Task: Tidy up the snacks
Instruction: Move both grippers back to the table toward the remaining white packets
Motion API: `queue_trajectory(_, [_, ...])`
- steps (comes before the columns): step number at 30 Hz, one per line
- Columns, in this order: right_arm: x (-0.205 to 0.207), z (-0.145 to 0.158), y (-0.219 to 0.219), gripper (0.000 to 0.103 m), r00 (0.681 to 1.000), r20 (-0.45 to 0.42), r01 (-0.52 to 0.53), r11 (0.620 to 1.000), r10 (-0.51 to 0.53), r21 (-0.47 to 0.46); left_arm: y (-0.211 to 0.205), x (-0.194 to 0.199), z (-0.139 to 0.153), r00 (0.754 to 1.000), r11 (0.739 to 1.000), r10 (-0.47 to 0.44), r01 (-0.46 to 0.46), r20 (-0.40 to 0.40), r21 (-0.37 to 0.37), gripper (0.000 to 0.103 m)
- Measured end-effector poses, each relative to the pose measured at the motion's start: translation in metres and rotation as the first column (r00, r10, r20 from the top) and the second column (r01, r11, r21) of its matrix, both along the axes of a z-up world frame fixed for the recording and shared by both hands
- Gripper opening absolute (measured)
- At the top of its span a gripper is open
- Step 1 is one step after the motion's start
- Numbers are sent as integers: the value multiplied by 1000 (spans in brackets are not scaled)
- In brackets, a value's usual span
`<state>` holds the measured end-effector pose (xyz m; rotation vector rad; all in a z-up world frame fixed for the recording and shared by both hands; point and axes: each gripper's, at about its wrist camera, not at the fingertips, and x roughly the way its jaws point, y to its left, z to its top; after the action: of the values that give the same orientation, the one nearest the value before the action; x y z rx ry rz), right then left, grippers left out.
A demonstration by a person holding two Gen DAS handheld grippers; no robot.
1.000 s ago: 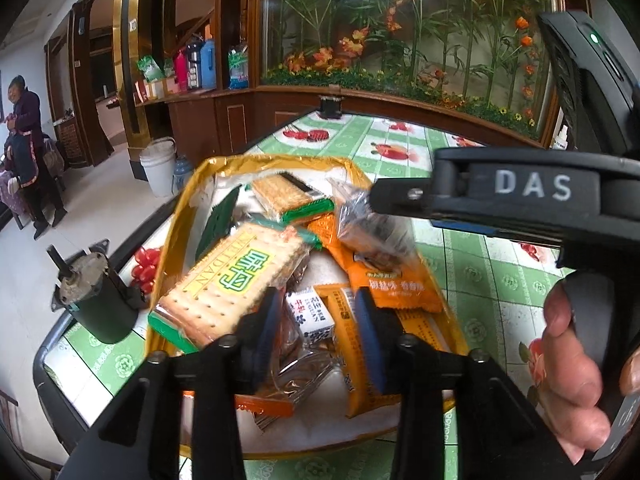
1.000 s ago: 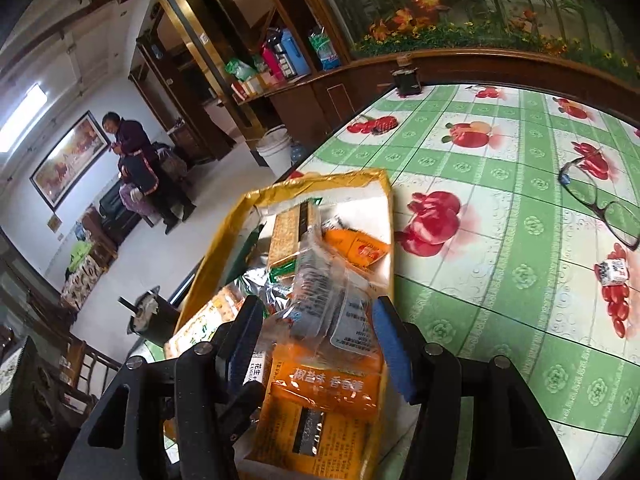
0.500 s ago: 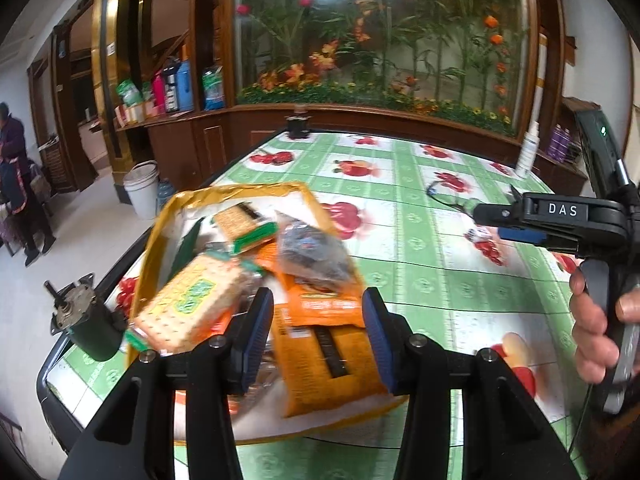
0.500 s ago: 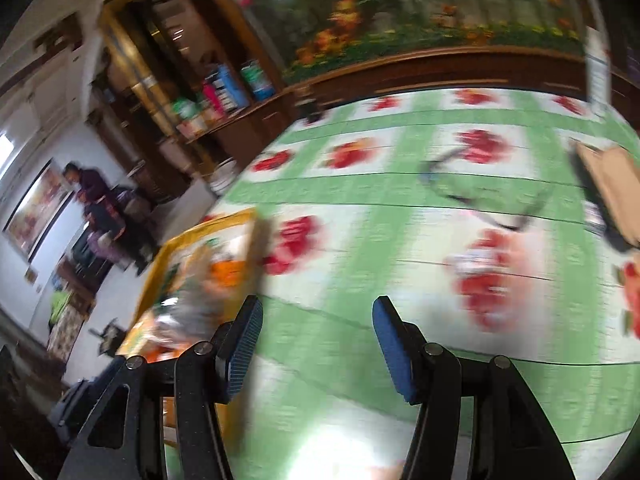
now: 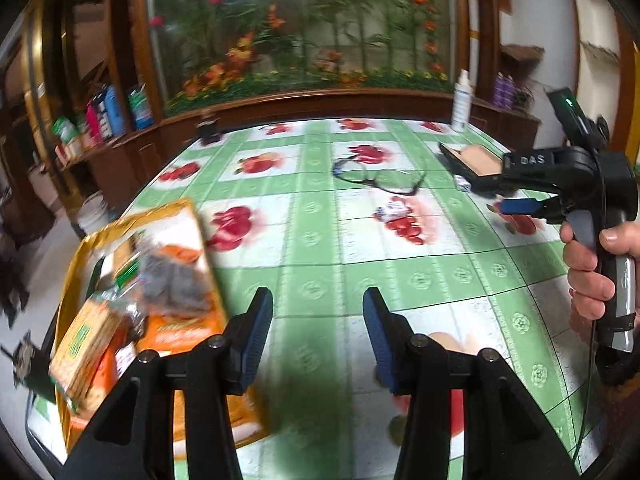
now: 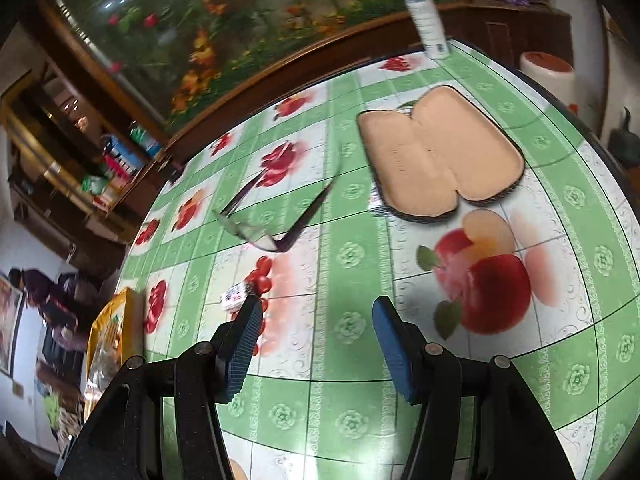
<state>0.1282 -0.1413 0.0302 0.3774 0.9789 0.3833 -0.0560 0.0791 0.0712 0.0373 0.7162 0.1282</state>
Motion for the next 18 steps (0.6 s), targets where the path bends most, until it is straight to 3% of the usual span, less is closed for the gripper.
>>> queue_trajectory(3, [-1,-3,7,61,999,-27,-30,999,30,15,-10,3,-5,1000,1000,-26,26,0,7,56])
queue_trajectory(9, [-8,-3,31,61,996,3,-87,994,88,-60,-16,22,-9,998,999,-50,51,-23,6,57])
queue_trajectory(14, [3,-5,7,61,1000,-5,-7,1000,7,-26,-22,70,-2,990,991,-131,129,-54,-41,58])
queue_trajectory(18, [14,-9,-15,61,997,-35,63,998,-62,19,-30,123,-20,977,983,-177,169,-120,-76,59])
